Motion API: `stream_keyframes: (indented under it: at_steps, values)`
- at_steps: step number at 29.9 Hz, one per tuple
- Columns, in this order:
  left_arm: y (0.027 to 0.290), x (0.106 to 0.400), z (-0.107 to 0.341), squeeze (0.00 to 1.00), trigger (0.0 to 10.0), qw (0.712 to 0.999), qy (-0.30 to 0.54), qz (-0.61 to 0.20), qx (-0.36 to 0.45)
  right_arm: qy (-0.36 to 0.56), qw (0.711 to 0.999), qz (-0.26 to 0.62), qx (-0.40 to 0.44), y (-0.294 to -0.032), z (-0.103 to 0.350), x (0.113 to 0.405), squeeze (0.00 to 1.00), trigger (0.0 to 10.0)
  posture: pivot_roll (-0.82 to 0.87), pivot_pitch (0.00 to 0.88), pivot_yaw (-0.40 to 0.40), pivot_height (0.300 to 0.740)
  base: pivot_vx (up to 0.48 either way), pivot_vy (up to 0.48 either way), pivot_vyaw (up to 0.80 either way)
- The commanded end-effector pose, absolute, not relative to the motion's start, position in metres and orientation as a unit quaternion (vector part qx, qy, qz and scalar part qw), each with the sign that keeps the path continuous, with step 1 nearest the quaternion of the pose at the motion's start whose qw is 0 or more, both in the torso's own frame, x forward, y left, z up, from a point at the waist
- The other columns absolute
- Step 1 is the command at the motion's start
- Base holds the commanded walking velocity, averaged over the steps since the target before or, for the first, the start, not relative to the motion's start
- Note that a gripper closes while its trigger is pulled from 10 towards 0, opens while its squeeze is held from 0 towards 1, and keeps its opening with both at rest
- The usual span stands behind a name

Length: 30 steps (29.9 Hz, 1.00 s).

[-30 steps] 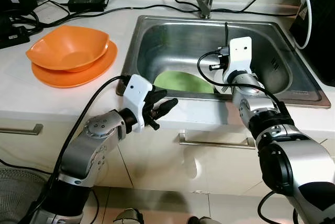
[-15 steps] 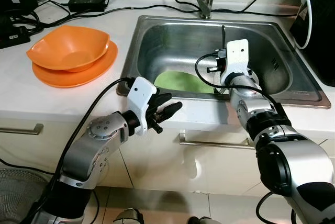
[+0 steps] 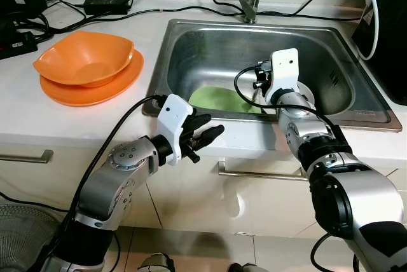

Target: Kitchen organization

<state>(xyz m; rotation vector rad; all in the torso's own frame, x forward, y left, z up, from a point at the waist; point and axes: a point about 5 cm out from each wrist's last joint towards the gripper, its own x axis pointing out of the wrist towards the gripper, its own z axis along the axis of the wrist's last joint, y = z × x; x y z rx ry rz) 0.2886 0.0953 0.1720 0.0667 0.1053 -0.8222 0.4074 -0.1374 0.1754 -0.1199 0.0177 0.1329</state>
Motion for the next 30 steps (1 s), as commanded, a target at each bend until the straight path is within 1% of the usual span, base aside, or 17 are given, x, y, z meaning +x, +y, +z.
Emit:
stream_keyframes:
  at_steps: [1, 3, 6, 7, 12, 14, 16, 19, 23, 30]
  values:
    - [0.097, 0.294, 0.182, 0.00, 10.0, 0.924, 0.022, -0.379, 0.042, -0.022, 0.995, 0.081, -0.057, -0.132, 0.185, 0.408, 0.00, 10.0, 0.12, 0.059, -0.016, 0.740, 0.000, 0.000, 0.00]
    - [0.100, 0.302, 0.190, 0.00, 10.0, 0.937, -0.006, -0.344, 0.057, -0.048, 0.994, 0.094, -0.042, -0.129, 0.194, 0.409, 0.00, 10.0, 0.12, 0.064, -0.017, 0.740, 0.000, 0.000, 0.00]
    - [0.106, 0.309, 0.200, 0.00, 10.0, 0.949, -0.033, -0.303, 0.082, -0.078, 0.991, 0.109, -0.027, -0.125, 0.203, 0.408, 0.00, 10.0, 0.11, 0.066, -0.018, 0.740, 0.000, 0.000, 0.00]
    - [0.110, 0.313, 0.209, 0.00, 10.0, 0.953, -0.056, -0.277, 0.113, -0.098, 0.988, 0.122, -0.014, -0.123, 0.206, 0.406, 0.00, 10.0, 0.11, 0.073, -0.019, 0.740, 0.000, 0.000, 0.00]
    - [0.116, 0.318, 0.223, 0.00, 10.0, 0.953, -0.085, -0.240, 0.163, -0.111, 0.982, 0.153, -0.010, -0.116, 0.201, 0.400, 0.00, 10.0, 0.11, 0.078, -0.020, 0.740, 0.000, 0.000, 0.00]
    - [0.117, 0.319, 0.224, 0.00, 10.0, 0.953, -0.088, -0.234, 0.171, -0.110, 0.981, 0.159, -0.010, -0.115, 0.198, 0.398, 0.00, 10.0, 0.11, 0.080, -0.019, 0.740, 0.000, 0.000, 0.00]
    - [0.122, 0.323, 0.226, 0.00, 10.0, 0.949, -0.091, -0.213, 0.215, -0.103, 0.981, 0.164, -0.013, -0.114, 0.188, 0.395, 0.00, 10.0, 0.11, 0.083, -0.016, 0.740, 0.000, 0.000, 0.00]
    - [0.132, 0.328, 0.227, 0.00, 10.0, 0.947, -0.083, -0.174, 0.256, -0.083, 0.984, 0.155, 0.000, -0.116, 0.174, 0.390, 0.00, 10.0, 0.11, 0.087, -0.016, 0.740, 0.000, 0.000, 0.00]
    - [0.146, 0.335, 0.229, 0.00, 10.0, 0.949, -0.067, -0.114, 0.287, -0.063, 0.987, 0.145, 0.009, -0.117, 0.160, 0.385, 0.00, 10.0, 0.11, 0.092, -0.015, 0.740, 0.000, 0.000, 0.00]
    - [0.157, 0.339, 0.230, 0.00, 10.0, 0.939, -0.056, -0.075, 0.330, -0.056, 0.989, 0.137, 0.021, -0.118, 0.153, 0.381, 0.00, 10.0, 0.11, 0.094, -0.014, 0.740, 0.000, 0.000, 0.00]
